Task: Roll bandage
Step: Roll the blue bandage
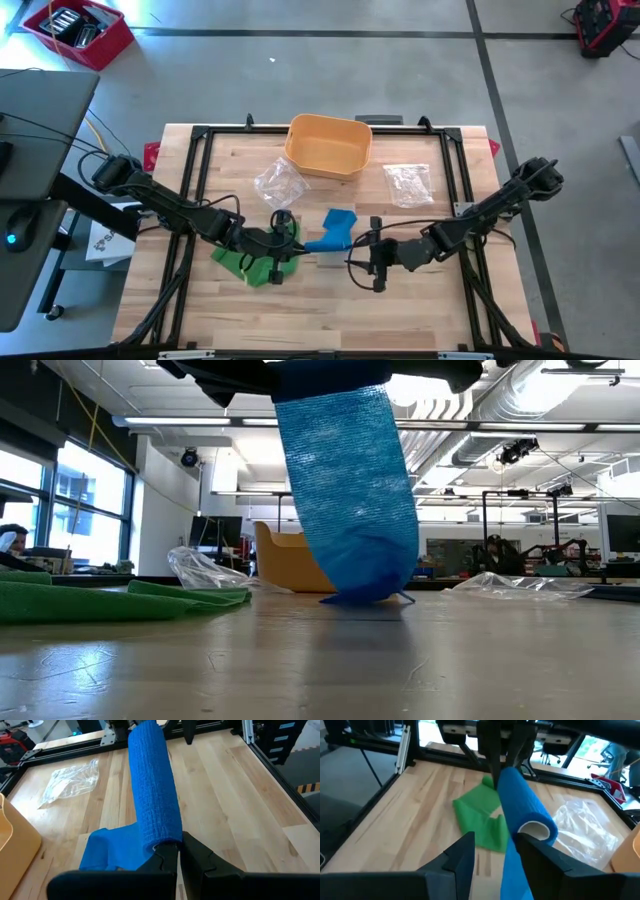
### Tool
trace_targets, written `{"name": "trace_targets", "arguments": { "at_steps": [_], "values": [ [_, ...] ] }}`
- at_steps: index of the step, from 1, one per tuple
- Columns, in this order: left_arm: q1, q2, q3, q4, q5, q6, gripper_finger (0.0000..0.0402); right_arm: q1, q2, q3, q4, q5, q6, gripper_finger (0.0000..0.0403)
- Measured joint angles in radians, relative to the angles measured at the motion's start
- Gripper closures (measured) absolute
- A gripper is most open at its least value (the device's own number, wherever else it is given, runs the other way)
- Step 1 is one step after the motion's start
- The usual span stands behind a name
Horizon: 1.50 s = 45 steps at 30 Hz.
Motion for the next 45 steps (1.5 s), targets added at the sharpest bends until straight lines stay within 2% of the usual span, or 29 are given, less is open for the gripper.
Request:
{"name": "trace_targets", "arguments": {
  "at_steps": [10, 15, 21, 25, 29, 32, 34, 37, 40, 43, 45],
  "values": [
    [0.000, 0.000, 0.000, 0.003, 0.013, 0.010, 0.0401, -0.020, 0.000, 0.000, 0.020, 0.013, 0.001, 0.0257],
    [-0.001, 0.000, 0.000, 0.020, 0.014, 0.018, 0.0401, -0.022, 0.000, 0.000, 0.049, -0.037, 0.010, 0.0257],
    [-0.003, 0.000, -0.001, 0.053, 0.014, 0.050, 0.0401, -0.026, 0.000, 0.000, 0.057, -0.041, 0.046, 0.0261],
    [-0.003, 0.000, -0.001, 0.055, 0.014, 0.051, 0.0401, -0.026, 0.000, 0.000, 0.071, -0.038, 0.050, 0.0294],
    [-0.003, 0.001, -0.002, 0.080, 0.018, 0.025, 0.0399, -0.028, 0.000, 0.000, 0.072, -0.003, 0.054, 0.0357],
    [0.008, 0.001, 0.001, 0.096, 0.038, 0.013, 0.0380, -0.025, -0.002, 0.000, 0.063, 0.060, 0.081, 0.0393],
    [0.015, -0.002, 0.006, 0.079, 0.025, -0.006, 0.0357, -0.025, -0.001, 0.000, 0.052, 0.110, 0.093, 0.0392],
    [0.036, -0.018, 0.011, 0.028, -0.001, -0.090, 0.0319, -0.025, -0.001, 0.000, 0.033, 0.128, 0.137, 0.0397],
    [0.058, -0.031, 0.011, -0.064, 0.037, -0.168, 0.0291, -0.007, 0.001, 0.000, -0.031, 0.147, 0.230, 0.0399],
    [0.056, -0.031, -0.009, -0.057, 0.086, -0.184, 0.0278, 0.024, 0.001, 0.000, -0.077, 0.195, 0.263, 0.0401],
    [0.049, -0.031, -0.045, 0.012, 0.087, -0.177, 0.0276, 0.048, -0.004, -0.001, -0.086, 0.240, 0.250, 0.0401]
  ]
}}
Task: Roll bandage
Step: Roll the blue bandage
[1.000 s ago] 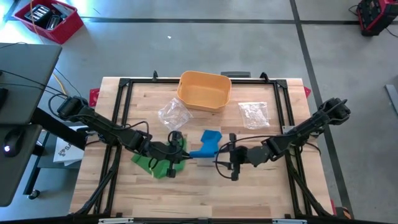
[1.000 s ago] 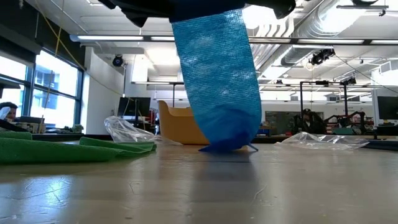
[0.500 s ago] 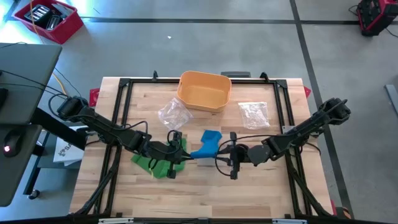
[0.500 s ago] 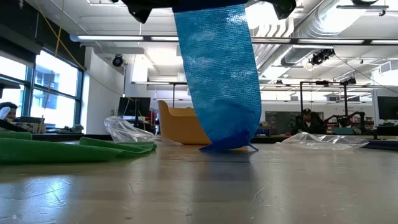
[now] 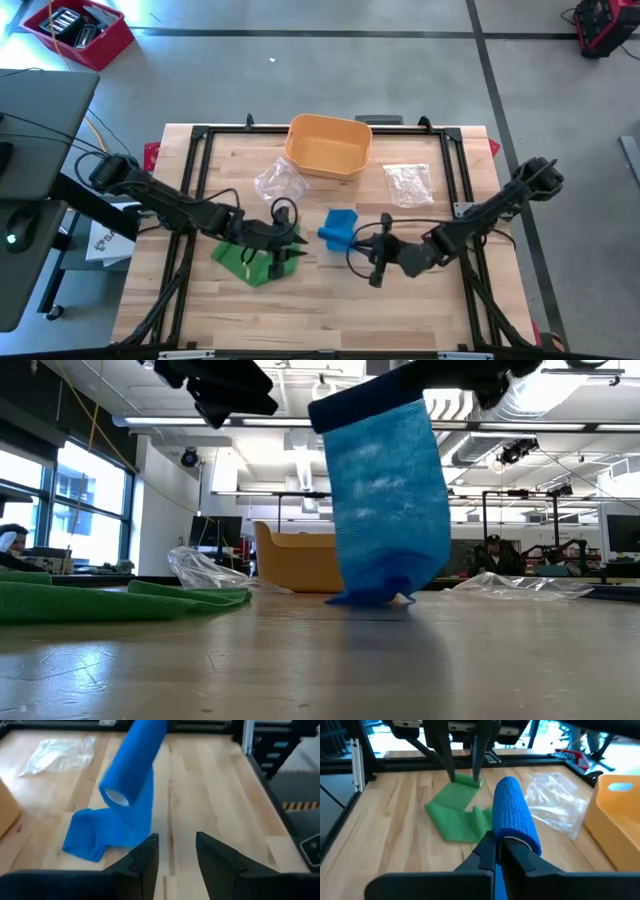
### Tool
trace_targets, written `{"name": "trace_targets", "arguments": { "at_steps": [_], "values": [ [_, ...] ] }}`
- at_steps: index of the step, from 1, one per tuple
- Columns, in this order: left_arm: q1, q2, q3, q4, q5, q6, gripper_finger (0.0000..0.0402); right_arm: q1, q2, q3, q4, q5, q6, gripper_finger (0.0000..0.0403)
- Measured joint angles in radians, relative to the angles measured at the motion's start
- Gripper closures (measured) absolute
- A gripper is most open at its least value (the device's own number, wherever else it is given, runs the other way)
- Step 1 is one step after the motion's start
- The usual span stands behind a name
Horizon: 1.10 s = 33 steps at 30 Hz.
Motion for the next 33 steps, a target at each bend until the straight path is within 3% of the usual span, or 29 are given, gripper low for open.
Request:
{"name": "trace_targets", "arguments": {
  "at_steps": [4, 8, 12, 15, 20, 24, 30, 33],
  "values": [
    [-0.032, 0.001, -0.106, 0.289, -0.041, 0.058, 0.0276, 0.049, -0.008, 0.000, 0.015, 0.004, -0.071, 0.0401],
    [-0.072, 0.008, -0.197, 0.674, -0.043, 0.225, 0.0275, 0.126, -0.028, 0.000, 0.030, -0.074, -0.157, 0.0402],
    [-0.096, 0.014, -0.220, 0.839, -0.044, 0.390, 0.0275, 0.130, -0.100, -0.052, 0.102, -0.178, -0.237, 0.0402],
    [-0.103, 0.015, -0.206, 0.850, -0.044, 0.431, 0.0275, 0.063, -0.205, -0.185, 0.300, -0.334, -0.298, 0.0402],
    [-0.093, 0.015, -0.172, 0.851, -0.020, 0.354, 0.0275, -0.122, -0.330, -0.422, 0.708, -0.621, -0.301, 0.0402],
    [-0.073, 0.036, -0.111, 0.854, 0.019, 0.478, 0.0275, -0.224, -0.345, -0.497, 0.894, -0.833, -0.263, 0.0402],
    [-0.052, 0.131, 0.043, 0.762, 0.006, 0.709, 0.0275, -0.290, -0.343, -0.505, 0.902, -0.907, -0.237, 0.0403],
    [-0.052, 0.181, 0.140, 0.605, -0.104, 0.734, 0.0275, -0.311, -0.343, -0.505, 0.905, -0.894, -0.222, 0.0403]
  ]
}}
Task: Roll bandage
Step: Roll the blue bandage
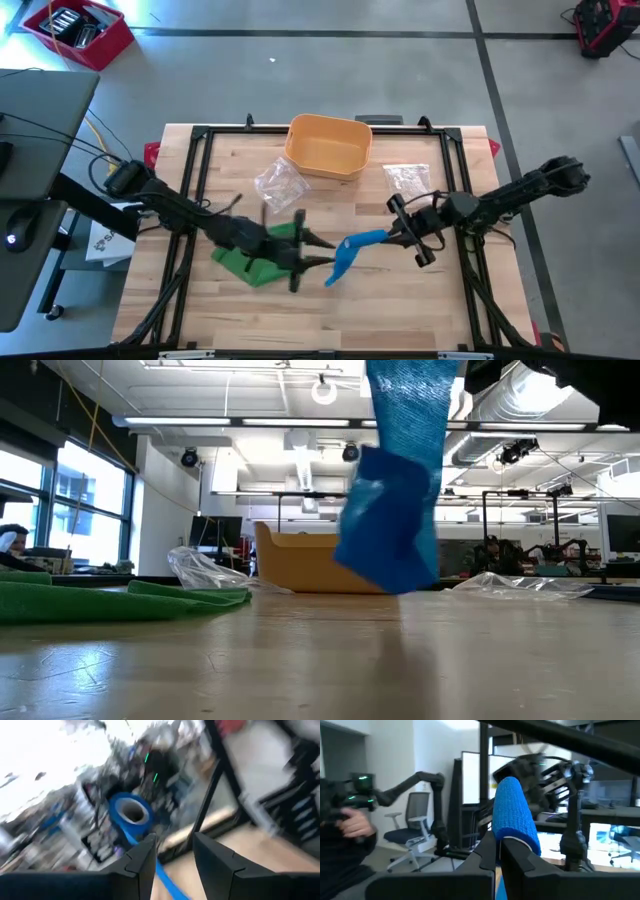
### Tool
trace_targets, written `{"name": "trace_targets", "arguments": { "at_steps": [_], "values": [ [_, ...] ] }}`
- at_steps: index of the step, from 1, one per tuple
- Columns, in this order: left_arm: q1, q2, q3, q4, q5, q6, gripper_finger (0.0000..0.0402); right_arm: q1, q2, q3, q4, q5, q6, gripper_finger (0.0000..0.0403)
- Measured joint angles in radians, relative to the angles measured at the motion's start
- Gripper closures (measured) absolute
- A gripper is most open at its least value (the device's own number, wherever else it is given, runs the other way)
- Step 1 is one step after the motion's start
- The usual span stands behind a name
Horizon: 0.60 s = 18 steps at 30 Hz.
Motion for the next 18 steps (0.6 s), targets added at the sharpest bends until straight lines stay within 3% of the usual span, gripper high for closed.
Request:
{"name": "trace_targets", "arguments": {
  "at_steps": [5, 12, 18],
  "values": [
    [-0.022, 0.032, 0.128, -0.212, -0.177, -0.076, 0.0274, -0.014, 0.000, 0.000, -0.016, 0.093, -0.006, 0.0403],
    [-0.037, -0.015, 0.156, -0.221, -0.290, -0.121, 0.0274, -0.018, 0.000, 0.000, -0.036, 0.123, -0.031, 0.0402],
    [-0.059, -0.107, 0.145, -0.359, -0.257, -0.262, 0.0275, -0.015, 0.000, 0.001, -0.065, 0.181, -0.061, 0.0402]
  ]
}}
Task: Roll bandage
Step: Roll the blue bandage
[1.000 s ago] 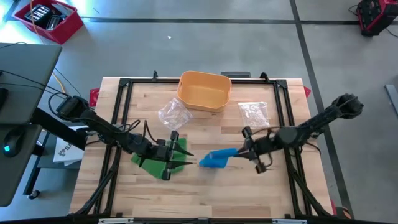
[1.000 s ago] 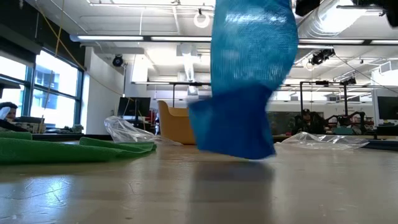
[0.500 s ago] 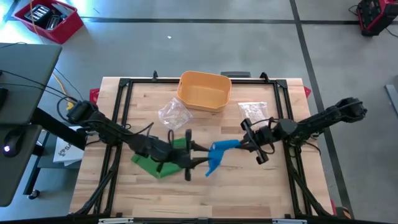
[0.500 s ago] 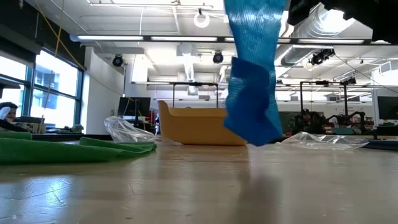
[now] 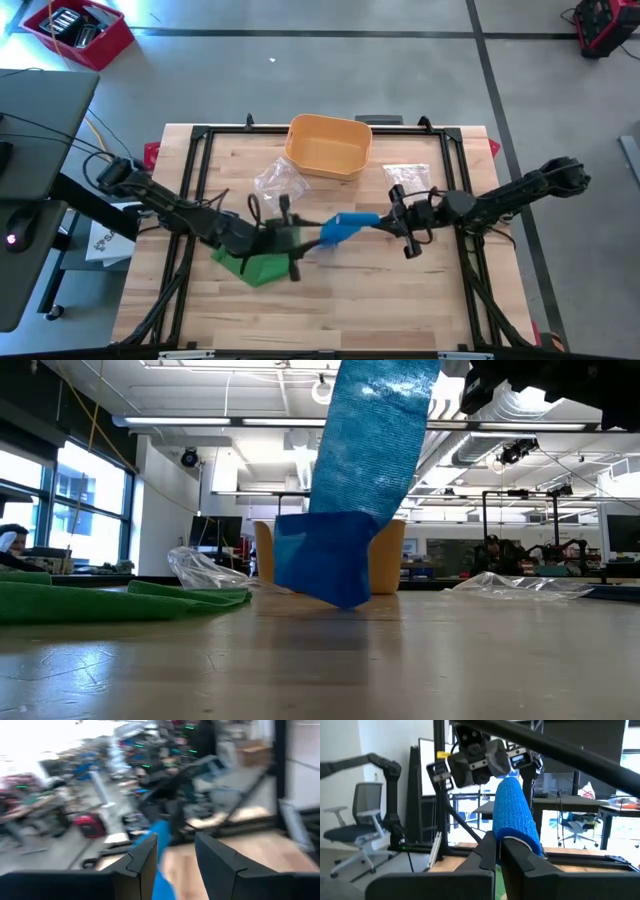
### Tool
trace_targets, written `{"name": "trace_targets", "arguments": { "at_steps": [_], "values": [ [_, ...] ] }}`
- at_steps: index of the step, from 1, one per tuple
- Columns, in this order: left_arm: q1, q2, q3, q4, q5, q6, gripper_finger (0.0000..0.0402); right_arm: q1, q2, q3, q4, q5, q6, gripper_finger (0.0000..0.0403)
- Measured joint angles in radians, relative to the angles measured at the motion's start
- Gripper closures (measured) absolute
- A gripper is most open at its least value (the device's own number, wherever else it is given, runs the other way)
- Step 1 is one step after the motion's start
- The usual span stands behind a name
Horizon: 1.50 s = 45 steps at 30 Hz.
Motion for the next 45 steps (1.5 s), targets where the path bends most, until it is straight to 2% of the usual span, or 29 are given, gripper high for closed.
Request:
{"name": "trace_targets", "arguments": {
  "at_steps": [2, 4, 10, 13, 16, 21, 26, 30, 33, 39, 43, 45],
  "values": [
    [-0.012, -0.011, -0.028, -0.029, 0.097, -0.008, 0.0275, 0.000, 0.000, 0.000, -0.009, -0.002, -0.020, 0.0402],
    [-0.026, -0.002, -0.079, 0.037, 0.205, 0.019, 0.0275, 0.000, 0.000, 0.000, -0.012, -0.006, -0.038, 0.0402],
    [-0.014, 0.052, -0.178, 0.361, 0.161, 0.019, 0.0275, 0.000, 0.000, 0.000, -0.003, -0.008, -0.061, 0.0402],
    [0.019, 0.088, -0.193, 0.429, 0.150, -0.043, 0.0274, 0.000, 0.000, 0.000, -0.003, -0.008, -0.054, 0.0402],
    [0.040, 0.104, -0.188, 0.486, 0.164, -0.041, 0.0265, 0.000, 0.000, 0.001, 0.004, -0.008, -0.054, 0.0402],
    [0.065, 0.111, -0.186, 0.480, 0.172, -0.028, 0.0235, -0.001, 0.000, 0.001, 0.005, 0.037, -0.076, 0.0402],
    [0.074, 0.110, -0.186, 0.485, 0.147, -0.028, 0.0195, -0.001, 0.000, 0.001, 0.005, 0.034, -0.081, 0.0402],
    [0.075, 0.110, -0.175, 0.465, 0.042, 0.003, 0.0173, -0.001, 0.000, 0.001, 0.005, 0.029, -0.078, 0.0402],
    [0.075, 0.110, -0.165, 0.420, -0.012, 0.025, 0.0171, -0.001, 0.000, 0.001, 0.004, 0.029, -0.076, 0.0402],
    [0.090, 0.110, -0.148, 0.417, 0.027, 0.024, 0.0179, -0.001, 0.000, 0.001, -0.005, 0.029, -0.079, 0.0402],
    [0.097, 0.110, -0.138, 0.418, 0.119, 0.040, 0.0193, -0.001, 0.000, 0.001, -0.006, 0.028, -0.079, 0.0402],
    [0.102, 0.110, -0.137, 0.415, 0.116, 0.018, 0.0198, 0.000, 0.000, 0.001, -0.007, 0.028, -0.079, 0.0402]
  ]
}}
